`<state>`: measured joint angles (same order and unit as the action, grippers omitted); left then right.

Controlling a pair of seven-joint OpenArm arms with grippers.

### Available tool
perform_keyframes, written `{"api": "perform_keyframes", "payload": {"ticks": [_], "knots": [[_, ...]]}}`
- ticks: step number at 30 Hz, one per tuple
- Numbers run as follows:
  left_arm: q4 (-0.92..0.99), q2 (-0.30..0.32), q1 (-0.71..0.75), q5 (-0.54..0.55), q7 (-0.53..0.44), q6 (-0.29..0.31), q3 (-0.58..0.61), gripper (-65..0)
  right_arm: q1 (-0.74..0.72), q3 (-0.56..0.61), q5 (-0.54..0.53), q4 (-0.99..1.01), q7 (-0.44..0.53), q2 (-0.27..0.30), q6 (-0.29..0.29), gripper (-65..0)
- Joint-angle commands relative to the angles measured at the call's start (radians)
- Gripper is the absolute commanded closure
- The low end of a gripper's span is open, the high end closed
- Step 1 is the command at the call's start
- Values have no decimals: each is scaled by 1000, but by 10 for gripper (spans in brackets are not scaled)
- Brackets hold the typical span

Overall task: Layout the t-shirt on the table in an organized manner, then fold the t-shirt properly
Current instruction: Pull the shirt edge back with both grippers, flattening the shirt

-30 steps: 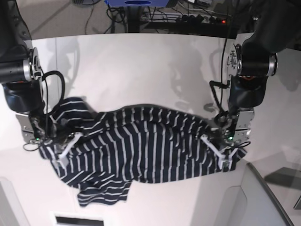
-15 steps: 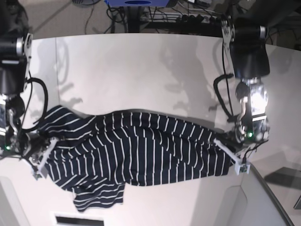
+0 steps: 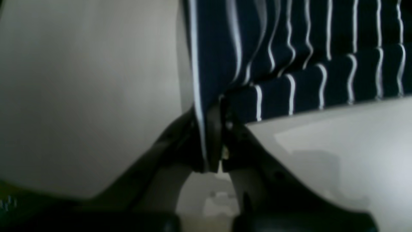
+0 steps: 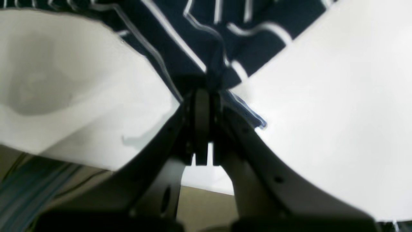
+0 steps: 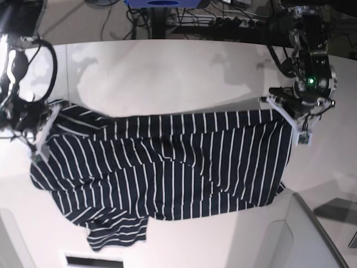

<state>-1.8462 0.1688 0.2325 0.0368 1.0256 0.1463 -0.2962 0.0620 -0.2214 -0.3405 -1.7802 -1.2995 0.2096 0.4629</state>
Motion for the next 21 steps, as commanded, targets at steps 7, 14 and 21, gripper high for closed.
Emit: {"api": "perform_keyframes", "payload": {"ticks": [7, 14, 21], "knots": [[-22, 62, 137, -1, -32, -4, -85, 0, 149, -5, 4, -66, -5, 1, 3, -6], [41, 65, 144, -5, -101, -3, -126, 0, 197, -2, 4, -88, -9, -9, 3, -6], [58, 64, 147, -5, -104, -3, -126, 0, 216, -5, 4, -96, -56, -9, 1, -6]]}}
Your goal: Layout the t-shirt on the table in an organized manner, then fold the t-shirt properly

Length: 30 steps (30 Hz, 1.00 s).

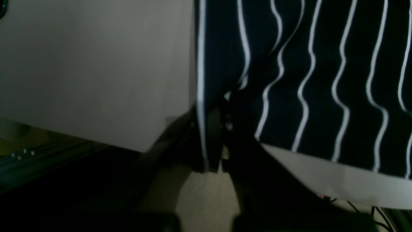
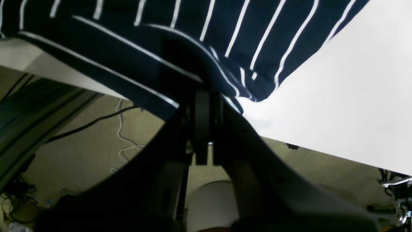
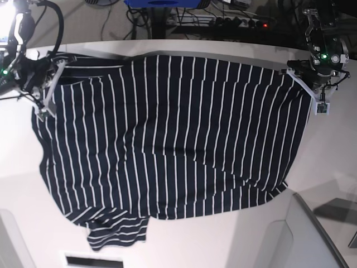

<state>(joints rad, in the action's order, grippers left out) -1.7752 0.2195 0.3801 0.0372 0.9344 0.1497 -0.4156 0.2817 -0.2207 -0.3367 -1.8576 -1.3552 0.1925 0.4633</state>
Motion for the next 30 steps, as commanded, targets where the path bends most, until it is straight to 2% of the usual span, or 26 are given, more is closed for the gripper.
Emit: {"api": "perform_keyframes", "payload": {"ticks": [1, 6, 11, 19, 22, 24, 30], "knots": [[-13, 13, 1, -6, -13, -6, -7, 0, 3, -6, -2, -21, -7, 8, 1, -6], [-8, 14, 32, -6, -13, -6, -16, 0, 101, -6, -2, -99, 0, 8, 1, -6], [-33, 10, 98, -6, -12, -9, -16, 0, 136, -6, -2, -98, 29, 8, 1, -6], [-67, -12, 152, -4, -7, -11, -19, 0, 110, 1, 0, -95, 41, 5, 1, -6], [-110, -32, 198, -4, -12, -11, -61, 0, 110, -6, 0, -95, 44, 0, 1, -6], [-84, -52, 196, -4, -13, -11, -95, 0, 112, -6, 1, -93, 49, 2, 1, -6], [-38, -56, 204, -4, -15, -11, -113, 0, 107, -4, 1, -75, 50, -3, 1, -6]]}}
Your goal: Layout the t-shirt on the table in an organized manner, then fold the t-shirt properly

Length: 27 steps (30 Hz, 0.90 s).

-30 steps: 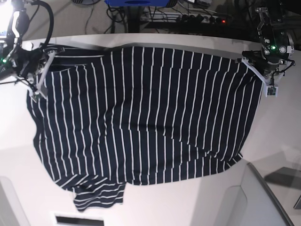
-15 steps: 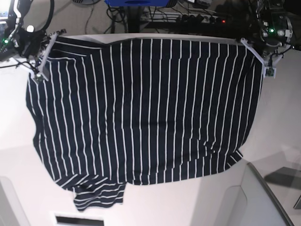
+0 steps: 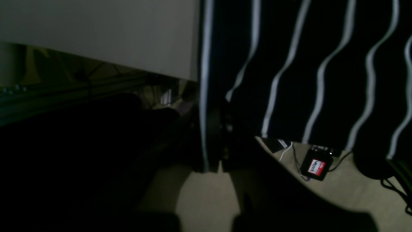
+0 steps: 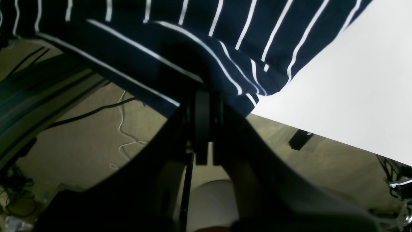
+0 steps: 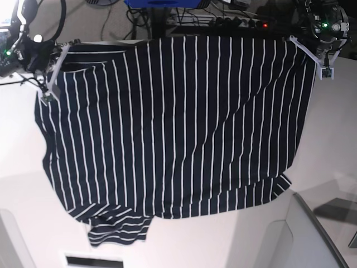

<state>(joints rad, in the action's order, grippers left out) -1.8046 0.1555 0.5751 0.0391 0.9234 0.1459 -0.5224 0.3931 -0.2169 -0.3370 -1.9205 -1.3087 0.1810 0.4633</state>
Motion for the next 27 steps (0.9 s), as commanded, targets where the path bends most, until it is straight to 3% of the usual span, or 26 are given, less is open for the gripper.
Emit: {"api": "perform_keyframes", "payload": {"ticks": [1, 27], "knots": [[9, 8, 3, -6, -4, -7, -5, 0, -6, -8, 2, -4, 4, 12, 1, -6], [78, 11, -74, -8, -4, -6, 2, 0, -52, -9, 2, 8, 4, 7, -1, -6]]}}
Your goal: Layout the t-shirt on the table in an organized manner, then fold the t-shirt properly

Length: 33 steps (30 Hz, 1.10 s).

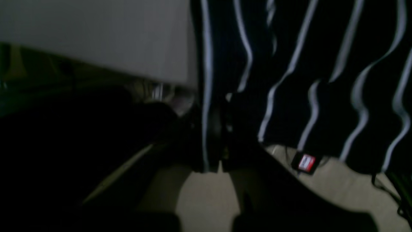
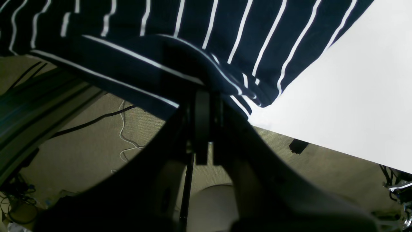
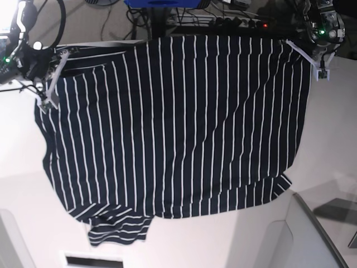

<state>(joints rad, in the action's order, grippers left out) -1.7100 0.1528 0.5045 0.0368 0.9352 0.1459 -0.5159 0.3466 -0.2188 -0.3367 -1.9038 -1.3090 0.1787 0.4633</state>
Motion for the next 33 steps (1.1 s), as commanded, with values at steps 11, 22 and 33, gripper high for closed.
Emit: {"api": "perform_keyframes", "payload": {"ticks": [11, 22, 33], "knots": [[-9, 14, -11, -5, -15, -4, -5, 0, 24, -8, 1, 97, 58, 12, -1, -6], [26, 14, -23, -5, -15, -4, -5, 0, 2, -120, 1, 249, 105, -3, -1, -6], [124, 21, -160, -5, -14, -4, 18, 0, -162, -115, 3, 375, 107, 3, -42, -6]]}}
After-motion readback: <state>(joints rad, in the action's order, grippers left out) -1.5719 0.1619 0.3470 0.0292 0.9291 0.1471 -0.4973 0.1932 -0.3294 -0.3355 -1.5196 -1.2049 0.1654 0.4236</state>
